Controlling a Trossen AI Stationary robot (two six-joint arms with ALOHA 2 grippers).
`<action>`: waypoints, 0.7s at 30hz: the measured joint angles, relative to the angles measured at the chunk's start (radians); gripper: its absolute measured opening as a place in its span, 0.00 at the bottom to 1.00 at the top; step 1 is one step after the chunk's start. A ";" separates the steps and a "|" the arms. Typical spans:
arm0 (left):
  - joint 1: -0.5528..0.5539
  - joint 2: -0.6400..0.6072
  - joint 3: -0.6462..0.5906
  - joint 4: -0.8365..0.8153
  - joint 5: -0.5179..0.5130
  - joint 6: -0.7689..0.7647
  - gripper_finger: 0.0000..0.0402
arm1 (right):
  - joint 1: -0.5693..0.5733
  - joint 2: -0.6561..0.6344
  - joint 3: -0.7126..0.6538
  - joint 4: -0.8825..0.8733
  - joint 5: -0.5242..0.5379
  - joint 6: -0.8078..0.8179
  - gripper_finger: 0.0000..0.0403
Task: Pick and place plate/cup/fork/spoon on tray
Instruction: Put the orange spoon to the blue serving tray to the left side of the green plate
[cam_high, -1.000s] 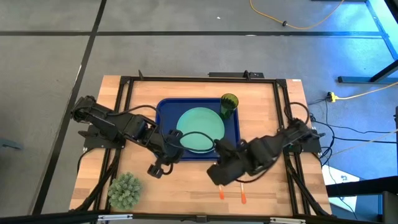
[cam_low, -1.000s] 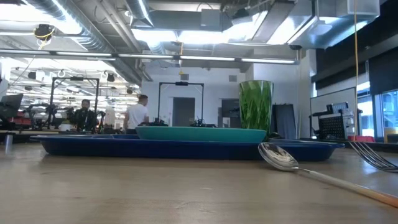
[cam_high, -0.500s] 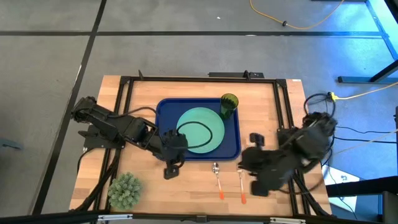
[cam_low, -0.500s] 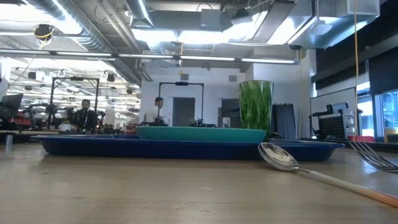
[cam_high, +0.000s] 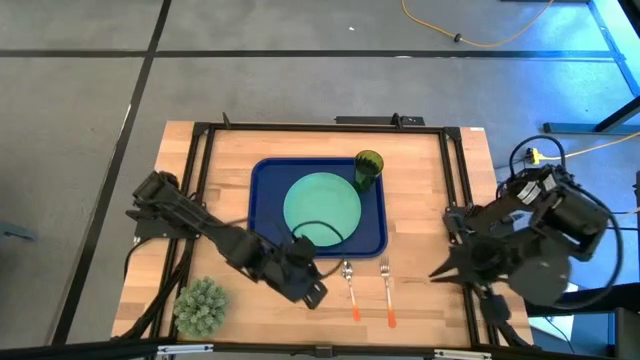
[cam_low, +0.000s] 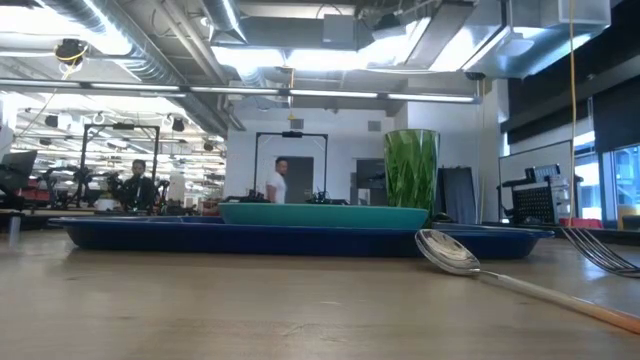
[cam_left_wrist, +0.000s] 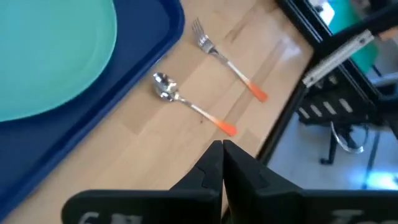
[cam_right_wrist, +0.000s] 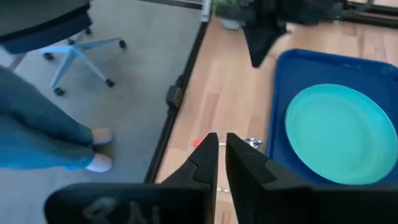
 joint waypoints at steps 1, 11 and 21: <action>0.000 0.019 0.000 0.037 -0.006 -0.002 0.00 | 0.012 -0.001 0.000 0.000 0.000 -0.005 0.08; 0.011 0.212 0.000 0.304 0.098 -0.002 0.02 | 0.062 -0.001 0.000 0.000 0.093 0.026 0.08; 0.078 0.311 0.000 0.349 0.276 -0.116 0.15 | 0.062 -0.001 0.000 0.000 0.101 0.017 0.08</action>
